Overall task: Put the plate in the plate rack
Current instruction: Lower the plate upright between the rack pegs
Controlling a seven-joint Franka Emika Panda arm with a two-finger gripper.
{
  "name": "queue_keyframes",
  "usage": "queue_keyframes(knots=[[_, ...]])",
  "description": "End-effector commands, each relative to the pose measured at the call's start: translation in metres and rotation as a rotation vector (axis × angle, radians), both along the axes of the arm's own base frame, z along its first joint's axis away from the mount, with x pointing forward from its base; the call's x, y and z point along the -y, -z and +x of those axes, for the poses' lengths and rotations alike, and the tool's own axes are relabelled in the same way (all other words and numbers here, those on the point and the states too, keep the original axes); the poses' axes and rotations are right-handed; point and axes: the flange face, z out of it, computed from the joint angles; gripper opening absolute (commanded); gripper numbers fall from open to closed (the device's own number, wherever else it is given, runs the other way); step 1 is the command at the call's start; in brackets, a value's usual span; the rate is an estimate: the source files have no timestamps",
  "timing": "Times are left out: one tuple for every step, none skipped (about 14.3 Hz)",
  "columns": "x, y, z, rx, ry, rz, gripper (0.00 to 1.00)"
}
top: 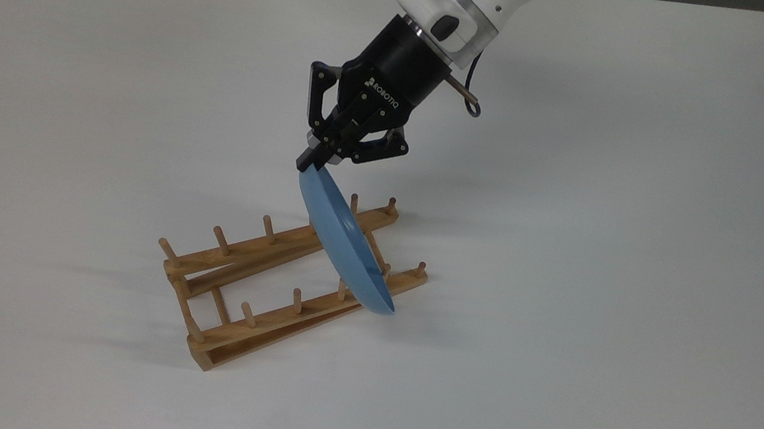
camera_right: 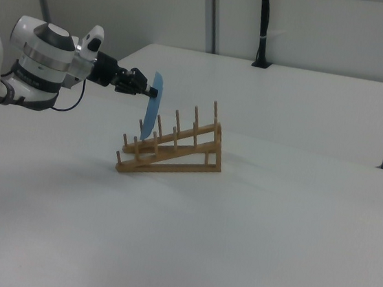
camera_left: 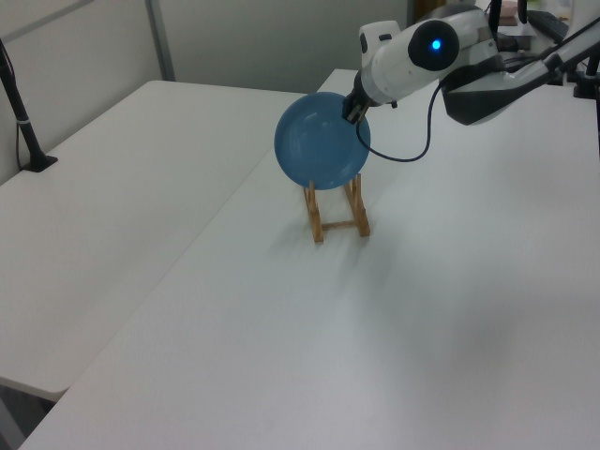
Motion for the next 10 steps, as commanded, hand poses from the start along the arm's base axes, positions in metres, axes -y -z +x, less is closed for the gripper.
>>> queue_keyframes(knots=[[-0.001,0.005,-0.003,0.015,-0.005,-0.016,0.00],[-0.001,0.011,-0.004,0.005,-0.006,-0.019,0.00],[-0.001,0.016,-0.006,-0.005,-0.009,-0.028,0.00],[0.000,0.020,-0.007,-0.010,-0.011,-0.041,0.07],[0.001,0.020,-0.007,-0.009,-0.007,-0.042,0.33],[0.003,0.019,-0.006,-0.007,-0.005,-0.041,0.49],[0.004,0.019,-0.006,-0.007,-0.003,-0.041,0.65],[0.005,0.019,-0.006,-0.006,0.000,-0.037,0.67],[0.006,0.018,-0.005,-0.003,0.002,-0.031,0.71],[0.010,0.017,-0.004,-0.002,0.009,-0.029,0.90]])
